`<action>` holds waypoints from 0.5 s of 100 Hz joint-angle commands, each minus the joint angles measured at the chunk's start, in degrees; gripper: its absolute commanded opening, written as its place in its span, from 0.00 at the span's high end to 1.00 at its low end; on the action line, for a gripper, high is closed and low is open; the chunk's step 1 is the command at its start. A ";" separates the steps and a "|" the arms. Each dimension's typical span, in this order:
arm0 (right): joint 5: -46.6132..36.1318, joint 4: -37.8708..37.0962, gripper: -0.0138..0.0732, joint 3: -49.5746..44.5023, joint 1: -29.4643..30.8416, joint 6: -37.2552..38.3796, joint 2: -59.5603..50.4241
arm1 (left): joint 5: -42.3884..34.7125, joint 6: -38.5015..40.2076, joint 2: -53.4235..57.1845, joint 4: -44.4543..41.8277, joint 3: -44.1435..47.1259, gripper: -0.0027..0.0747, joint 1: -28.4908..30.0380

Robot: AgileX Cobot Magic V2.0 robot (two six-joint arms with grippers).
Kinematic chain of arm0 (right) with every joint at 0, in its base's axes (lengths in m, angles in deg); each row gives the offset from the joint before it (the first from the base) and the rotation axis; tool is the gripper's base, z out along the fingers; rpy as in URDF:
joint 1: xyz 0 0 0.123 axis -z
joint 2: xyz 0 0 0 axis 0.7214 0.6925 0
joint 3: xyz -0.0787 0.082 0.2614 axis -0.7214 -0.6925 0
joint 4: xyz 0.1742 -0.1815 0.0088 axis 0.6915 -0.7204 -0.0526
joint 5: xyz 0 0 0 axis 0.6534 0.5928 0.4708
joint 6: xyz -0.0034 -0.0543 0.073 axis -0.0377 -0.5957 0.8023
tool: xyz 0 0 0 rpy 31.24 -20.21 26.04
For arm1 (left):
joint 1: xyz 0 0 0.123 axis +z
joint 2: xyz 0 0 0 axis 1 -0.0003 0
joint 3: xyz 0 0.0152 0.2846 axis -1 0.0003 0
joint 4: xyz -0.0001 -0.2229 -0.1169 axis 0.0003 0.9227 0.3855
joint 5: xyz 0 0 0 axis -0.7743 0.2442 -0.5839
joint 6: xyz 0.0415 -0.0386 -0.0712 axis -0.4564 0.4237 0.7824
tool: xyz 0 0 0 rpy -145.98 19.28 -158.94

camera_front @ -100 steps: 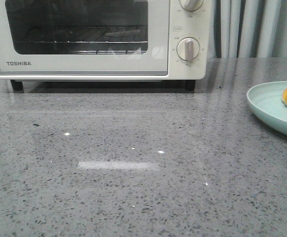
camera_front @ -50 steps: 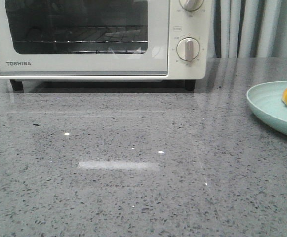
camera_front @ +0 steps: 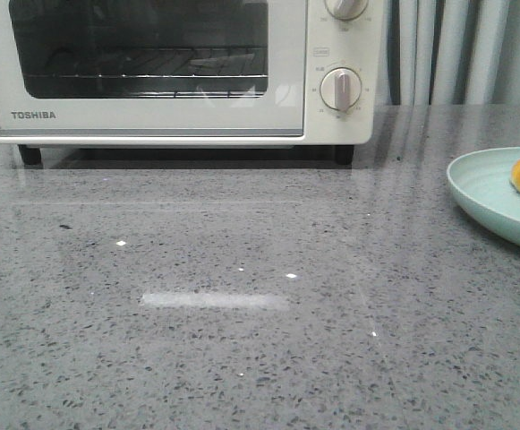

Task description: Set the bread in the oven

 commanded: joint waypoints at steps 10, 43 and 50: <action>-7.77 0.23 0.89 -0.46 0.25 2.58 -1.33 | -5.47 0.38 1.73 5.44 1.36 0.99 0.05; -17.39 0.26 0.89 -0.46 0.25 6.36 -1.33 | -15.71 0.38 1.73 16.29 -1.75 0.99 0.05; -20.70 0.26 0.89 -0.46 0.25 6.36 -1.33 | -15.75 0.38 1.73 16.29 -3.01 0.99 0.05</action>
